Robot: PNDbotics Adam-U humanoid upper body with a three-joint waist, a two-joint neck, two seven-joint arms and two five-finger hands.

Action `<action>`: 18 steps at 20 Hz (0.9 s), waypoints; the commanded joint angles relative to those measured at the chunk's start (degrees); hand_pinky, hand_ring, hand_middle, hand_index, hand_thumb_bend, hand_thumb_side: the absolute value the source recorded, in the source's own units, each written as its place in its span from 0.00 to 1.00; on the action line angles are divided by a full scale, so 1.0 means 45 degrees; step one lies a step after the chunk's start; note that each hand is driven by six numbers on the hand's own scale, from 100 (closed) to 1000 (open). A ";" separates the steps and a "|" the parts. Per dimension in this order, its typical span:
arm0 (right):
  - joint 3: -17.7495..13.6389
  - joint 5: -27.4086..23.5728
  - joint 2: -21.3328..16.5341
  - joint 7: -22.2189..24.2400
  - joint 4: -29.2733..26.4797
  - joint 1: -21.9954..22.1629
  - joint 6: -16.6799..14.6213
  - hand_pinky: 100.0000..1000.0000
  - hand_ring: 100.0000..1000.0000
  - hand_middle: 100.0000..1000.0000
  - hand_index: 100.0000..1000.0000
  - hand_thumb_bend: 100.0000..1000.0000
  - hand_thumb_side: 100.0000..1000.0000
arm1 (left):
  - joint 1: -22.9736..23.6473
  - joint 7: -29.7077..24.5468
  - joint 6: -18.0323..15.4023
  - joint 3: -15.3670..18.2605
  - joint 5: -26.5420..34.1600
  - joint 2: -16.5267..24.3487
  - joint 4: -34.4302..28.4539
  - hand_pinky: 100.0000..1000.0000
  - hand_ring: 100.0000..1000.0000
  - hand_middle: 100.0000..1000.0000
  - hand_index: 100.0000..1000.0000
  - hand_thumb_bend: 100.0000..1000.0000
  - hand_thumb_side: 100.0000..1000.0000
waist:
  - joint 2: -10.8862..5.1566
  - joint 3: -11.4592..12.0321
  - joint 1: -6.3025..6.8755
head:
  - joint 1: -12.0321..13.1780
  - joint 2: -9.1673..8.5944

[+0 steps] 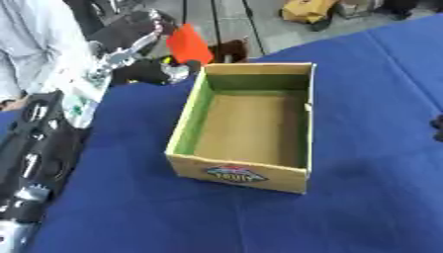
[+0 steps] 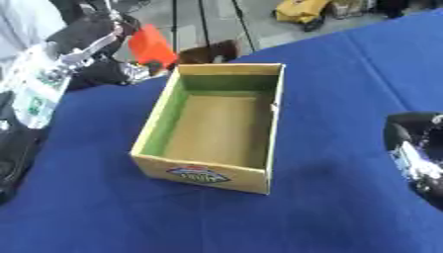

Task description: Pick up objects on the table and place them in the box.

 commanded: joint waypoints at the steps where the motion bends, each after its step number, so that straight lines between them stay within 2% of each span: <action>1: 0.0048 -0.0072 0.0064 0.0068 -0.0323 -0.0210 -0.0032 0.84 0.79 0.47 0.68 0.12 0.41 | -0.0375 0.0349 0.0008 -0.0122 -0.1127 -0.0100 -0.0239 0.00 0.12 0.48 0.55 0.00 0.86 | -0.0196 -0.0096 -0.0157 | 0.0182 -0.0189; 4: 0.0057 -0.0081 0.0103 0.0076 -0.0339 -0.0260 -0.0030 0.84 0.79 0.47 0.68 0.12 0.41 | -0.0393 0.0462 -0.0195 -0.0340 -0.2018 -0.0483 0.0007 0.00 0.12 0.48 0.55 0.00 0.86 | -0.0147 -0.0203 -0.0148 | 0.0237 -0.0219; 8: 0.0040 -0.0085 0.0115 0.0028 -0.0361 -0.0294 -0.0018 0.84 0.78 0.47 0.68 0.11 0.41 | -0.0256 0.0447 -0.0608 -0.0544 -0.2553 -0.0830 0.0553 0.00 0.12 0.48 0.55 0.00 0.85 | -0.0109 -0.0241 -0.0140 | 0.0184 -0.0128; 14: -0.0001 -0.0088 0.0149 -0.0070 -0.0395 -0.0275 0.0043 0.84 0.78 0.47 0.68 0.11 0.40 | 0.0091 0.0429 -0.0975 -0.0660 -0.2862 -0.1071 0.1077 0.00 0.12 0.48 0.55 0.00 0.84 | -0.0095 -0.0182 -0.0164 | -0.0172 0.0455; 18: 0.0003 -0.0102 0.0171 -0.0094 -0.0422 -0.0295 0.0074 0.84 0.78 0.47 0.68 0.11 0.40 | 0.0160 0.0446 -0.1173 -0.0730 -0.2926 -0.1248 0.1310 0.00 0.12 0.48 0.55 0.00 0.84 | -0.0046 -0.0182 -0.0182 | -0.0097 0.0560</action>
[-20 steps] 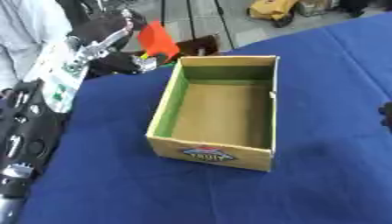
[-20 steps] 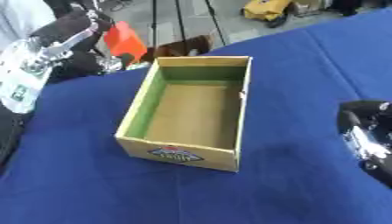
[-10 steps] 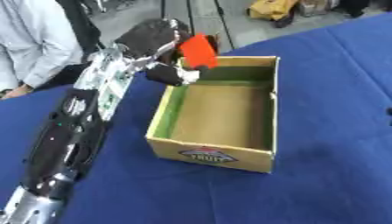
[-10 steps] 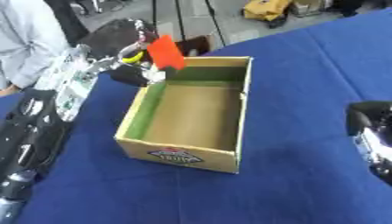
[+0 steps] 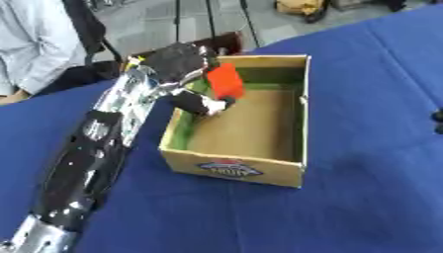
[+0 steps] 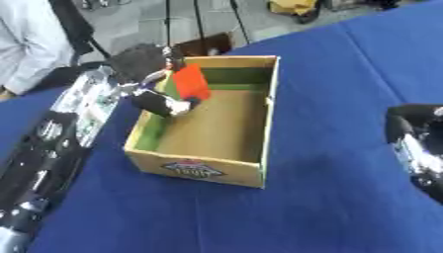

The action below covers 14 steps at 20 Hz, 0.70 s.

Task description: Pick up objects on the table and place them in the box.

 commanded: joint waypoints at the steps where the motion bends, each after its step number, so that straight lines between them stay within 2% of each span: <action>1: 0.0001 -0.0046 -0.0008 -0.0049 -0.0290 -0.0190 0.0028 0.84 0.78 0.47 0.68 0.11 0.40 | -0.0177 0.0068 -0.0253 -0.0041 -0.0047 0.0085 0.0059 0.00 0.13 0.48 0.56 0.00 0.84 | -0.0216 -0.0018 -0.0183 | 0.0072 0.0149; 3: -0.0004 -0.0054 -0.0003 -0.0068 -0.0293 -0.0216 0.0033 0.84 0.78 0.47 0.68 0.11 0.40 | -0.0190 0.0135 -0.0395 -0.0066 -0.0062 0.0022 0.0160 0.00 0.15 0.53 0.61 0.03 0.83 | -0.0187 -0.0043 -0.0192 | 0.0132 0.0131; 4: -0.0006 -0.0055 -0.0004 -0.0078 -0.0288 -0.0226 0.0036 0.84 0.78 0.47 0.68 0.11 0.40 | -0.0194 0.0170 -0.0457 -0.0083 -0.0091 -0.0005 0.0180 0.00 0.17 0.55 0.64 0.10 0.81 | -0.0174 -0.0042 -0.0199 | 0.0151 0.0114; 5: -0.0007 -0.0057 -0.0004 -0.0086 -0.0283 -0.0229 0.0040 0.84 0.78 0.47 0.68 0.11 0.40 | -0.0196 0.0191 -0.0533 -0.0106 -0.0111 -0.0026 0.0183 0.00 0.21 0.62 0.70 0.24 0.80 | -0.0167 -0.0035 -0.0204 | 0.0171 0.0103; 6: -0.0007 -0.0061 -0.0005 -0.0093 -0.0280 -0.0229 0.0042 0.84 0.78 0.47 0.68 0.11 0.40 | -0.0196 0.0194 -0.0631 -0.0134 -0.0124 -0.0037 0.0159 0.00 0.22 0.64 0.73 0.29 0.79 | -0.0163 -0.0026 -0.0208 | 0.0190 0.0089; 7: -0.0007 -0.0064 -0.0006 -0.0099 -0.0279 -0.0230 0.0044 0.84 0.78 0.47 0.68 0.11 0.40 | -0.0193 0.0165 -0.0729 -0.0160 -0.0143 -0.0038 0.0122 0.00 0.25 0.72 0.81 0.44 0.78 | -0.0162 -0.0018 -0.0212 | 0.0197 0.0066; 8: -0.0009 -0.0068 -0.0007 -0.0106 -0.0277 -0.0230 0.0045 0.84 0.78 0.47 0.68 0.11 0.40 | -0.0188 0.0085 -0.0823 -0.0183 -0.0182 -0.0035 0.0078 0.00 0.28 0.78 0.86 0.54 0.77 | -0.0162 -0.0010 -0.0216 | 0.0196 0.0043; 9: -0.0011 -0.0071 -0.0006 -0.0115 -0.0276 -0.0230 0.0046 0.84 0.78 0.47 0.68 0.11 0.40 | -0.0186 -0.0006 -0.0889 -0.0183 -0.0216 -0.0034 0.0026 0.03 0.36 0.85 0.92 0.67 0.80 | -0.0165 -0.0005 -0.0220 | 0.0194 0.0023; 10: -0.0016 -0.0080 -0.0001 -0.0133 -0.0278 -0.0228 0.0048 0.84 0.78 0.47 0.68 0.11 0.40 | -0.0186 -0.0071 -0.0890 -0.0158 -0.0248 -0.0031 -0.0052 0.09 0.44 0.90 0.96 0.73 0.84 | -0.0171 -0.0001 -0.0225 | 0.0196 -0.0010; 12: -0.0019 -0.0098 0.0006 -0.0172 -0.0280 -0.0225 0.0056 0.84 0.78 0.47 0.68 0.11 0.40 | -0.0184 -0.0142 -0.0768 -0.0087 -0.0302 -0.0018 -0.0203 0.36 0.66 0.97 1.00 0.86 0.93 | -0.0184 0.0004 -0.0234 | 0.0197 -0.0068; 14: -0.0022 -0.0115 0.0014 -0.0211 -0.0281 -0.0212 0.0062 0.84 0.78 0.47 0.68 0.10 0.40 | -0.0189 0.0039 -0.0491 0.0053 -0.0266 -0.0009 -0.0384 0.52 0.76 0.97 1.00 0.97 1.00 | -0.0206 0.0019 -0.0244 | 0.0185 -0.0096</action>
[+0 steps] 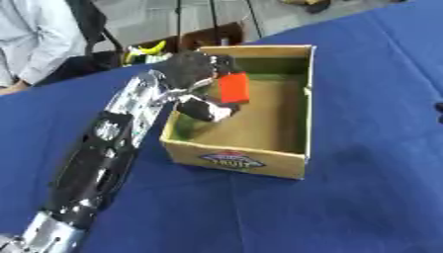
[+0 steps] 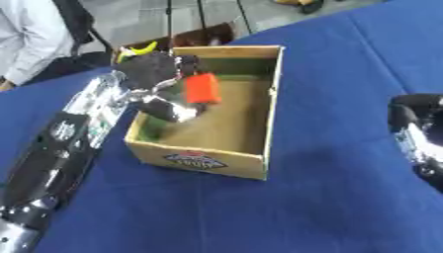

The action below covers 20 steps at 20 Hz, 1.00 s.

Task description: Pick up objects on the table and place them in the box.

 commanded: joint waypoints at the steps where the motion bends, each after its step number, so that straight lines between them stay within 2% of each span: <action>1: -0.0018 -0.0105 0.0000 -0.0104 -0.0260 -0.0108 0.0002 0.84 0.78 0.47 0.68 0.10 0.40 | -0.0187 0.0335 0.0454 0.0310 0.0067 0.0245 -0.0498 0.54 0.78 0.97 1.00 1.00 1.00 | -0.0301 0.0040 -0.0200 | 0.0011 -0.0156; 5: -0.0016 -0.0112 0.0014 -0.0148 -0.0258 -0.0051 0.0016 0.84 0.78 0.47 0.68 0.10 0.40 | -0.0152 0.1279 0.1329 0.0623 0.0895 0.0345 -0.0981 0.49 0.75 0.92 1.00 1.00 1.00 | -0.0376 0.0145 -0.0241 | -0.0059 -0.0160; 6: -0.0017 -0.0108 0.0008 -0.0154 -0.0251 -0.0020 0.0023 0.84 0.78 0.47 0.68 0.10 0.40 | -0.0139 0.1609 0.1535 0.0764 0.1343 0.0405 -0.1237 0.43 0.72 0.87 0.99 1.00 1.00 | -0.0409 0.0217 -0.0260 | -0.0124 -0.0121; 7: -0.0020 -0.0101 -0.0001 -0.0160 -0.0244 0.0017 0.0028 0.84 0.78 0.47 0.68 0.12 0.41 | -0.0078 0.2042 0.1774 0.0916 0.1999 0.0508 -0.1609 0.41 0.70 0.85 0.99 0.95 1.00 | -0.0445 0.0301 -0.0276 | -0.0196 -0.0066; 8: -0.0026 -0.0094 -0.0009 -0.0168 -0.0241 0.0053 0.0031 0.84 0.78 0.47 0.68 0.10 0.41 | 0.0022 0.2494 0.2030 0.1065 0.2768 0.0640 -0.2052 0.39 0.68 0.83 0.99 0.99 1.00 | -0.0486 0.0399 -0.0295 | -0.0278 0.0001; 9: -0.0033 -0.0088 -0.0016 -0.0179 -0.0242 0.0083 0.0033 0.84 0.78 0.47 0.68 0.10 0.41 | 0.0151 0.2854 0.2283 0.1166 0.3576 0.0783 -0.2482 0.39 0.68 0.83 0.99 0.99 1.00 | -0.0519 0.0480 -0.0312 | -0.0347 0.0053; 10: -0.0048 -0.0082 -0.0018 -0.0198 -0.0245 0.0116 0.0034 0.84 0.78 0.47 0.68 0.10 0.41 | 0.0308 0.3247 0.2609 0.1351 0.4617 0.0911 -0.2962 0.35 0.64 0.80 0.99 0.86 1.00 | -0.0568 0.0609 -0.0348 | -0.0466 0.0123; 15: -0.0142 -0.0062 0.0007 -0.0351 -0.0290 0.0232 0.0036 0.84 0.78 0.47 0.68 0.10 0.41 | 0.1485 0.4267 0.4434 0.2142 1.1103 0.1746 -0.5427 0.28 0.56 0.72 0.97 0.75 1.00 | -0.0758 0.1158 -0.0535 | -0.0977 0.0303; 16: -0.0169 -0.0060 0.0027 -0.0393 -0.0304 0.0256 0.0040 0.84 0.78 0.47 0.68 0.09 0.41 | 0.1817 0.4335 0.4790 0.2343 1.2385 0.1903 -0.5859 0.27 0.54 0.70 0.98 0.70 1.00 | -0.0799 0.1282 -0.0585 | -0.1088 0.0326; 18: -0.0219 -0.0057 0.0062 -0.0482 -0.0338 0.0299 0.0048 0.84 0.78 0.47 0.68 0.09 0.41 | 0.2510 0.4451 0.5361 0.2766 1.4597 0.2188 -0.6701 0.27 0.53 0.70 0.98 0.66 1.00 | -0.0869 0.1536 -0.0685 | -0.1289 0.0368; 20: -0.0286 -0.0049 0.0105 -0.0582 -0.0372 0.0335 0.0058 0.84 0.78 0.47 0.68 0.09 0.42 | 0.3308 0.4766 0.5661 0.3244 1.6250 0.2346 -0.7590 0.27 0.53 0.69 0.98 0.62 1.00 | -0.0922 0.1850 -0.0818 | -0.1510 0.0393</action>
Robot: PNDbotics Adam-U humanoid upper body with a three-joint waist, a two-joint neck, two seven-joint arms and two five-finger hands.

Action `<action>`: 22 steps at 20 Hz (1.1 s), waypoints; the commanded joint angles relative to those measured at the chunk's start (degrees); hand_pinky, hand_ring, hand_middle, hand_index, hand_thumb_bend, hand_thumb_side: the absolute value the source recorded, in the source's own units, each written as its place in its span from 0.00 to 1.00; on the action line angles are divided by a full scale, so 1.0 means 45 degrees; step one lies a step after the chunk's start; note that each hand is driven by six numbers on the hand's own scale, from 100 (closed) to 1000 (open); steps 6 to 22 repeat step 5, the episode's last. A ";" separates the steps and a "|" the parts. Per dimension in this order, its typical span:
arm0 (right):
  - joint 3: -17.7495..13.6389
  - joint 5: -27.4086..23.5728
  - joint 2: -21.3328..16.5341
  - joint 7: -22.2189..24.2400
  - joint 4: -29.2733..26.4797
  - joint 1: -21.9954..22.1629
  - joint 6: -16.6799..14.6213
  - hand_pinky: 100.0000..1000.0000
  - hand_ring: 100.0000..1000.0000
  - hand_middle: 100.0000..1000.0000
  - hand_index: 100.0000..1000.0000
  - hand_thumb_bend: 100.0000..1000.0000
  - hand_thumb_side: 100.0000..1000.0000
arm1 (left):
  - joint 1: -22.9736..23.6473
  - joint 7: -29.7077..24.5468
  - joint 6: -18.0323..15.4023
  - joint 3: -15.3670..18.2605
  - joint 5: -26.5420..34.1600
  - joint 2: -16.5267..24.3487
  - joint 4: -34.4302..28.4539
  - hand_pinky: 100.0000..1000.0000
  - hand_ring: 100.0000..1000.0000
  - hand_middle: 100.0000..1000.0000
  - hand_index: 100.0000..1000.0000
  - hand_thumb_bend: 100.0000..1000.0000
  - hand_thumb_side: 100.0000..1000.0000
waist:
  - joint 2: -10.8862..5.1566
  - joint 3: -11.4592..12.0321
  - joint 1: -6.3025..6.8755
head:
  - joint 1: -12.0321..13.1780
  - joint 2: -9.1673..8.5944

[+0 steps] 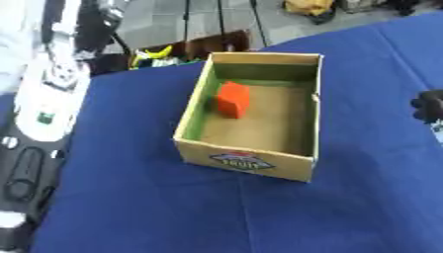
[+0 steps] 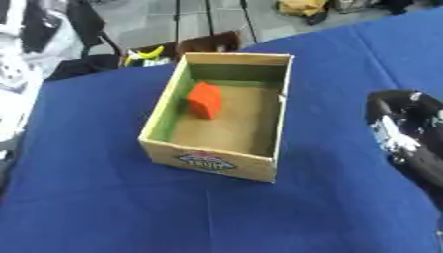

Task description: Pick up objects on the table and place them in the box.

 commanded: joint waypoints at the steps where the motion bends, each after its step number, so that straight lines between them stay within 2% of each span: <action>1: -0.0146 -0.0012 0.0061 -0.0181 -0.0348 -0.0063 0.0007 0.84 0.78 0.47 0.68 0.09 0.42 | 0.0760 0.0539 0.0480 0.0867 0.2618 0.0676 -0.1587 0.27 0.53 0.68 0.98 0.61 1.00 | -0.0336 0.0262 -0.0264 | -0.0345 0.0129; 5: -0.0297 0.0025 0.0111 -0.0356 -0.0414 -0.0010 0.0044 0.84 0.78 0.47 0.68 0.09 0.42 | 0.3026 0.1713 0.0054 0.1701 0.3878 0.0343 -0.3282 0.27 0.52 0.66 0.95 0.64 1.00 | -0.0364 0.0866 -0.0504 | -0.0677 0.0165; 22: -0.0297 0.0025 0.0111 -0.0356 -0.0414 -0.0010 0.0044 0.84 0.78 0.47 0.68 0.09 0.42 | 0.3026 0.1713 0.0054 0.1701 0.3878 0.0343 -0.3282 0.27 0.52 0.66 0.95 0.64 1.00 | -0.0364 0.0866 -0.0504 | -0.0677 0.0165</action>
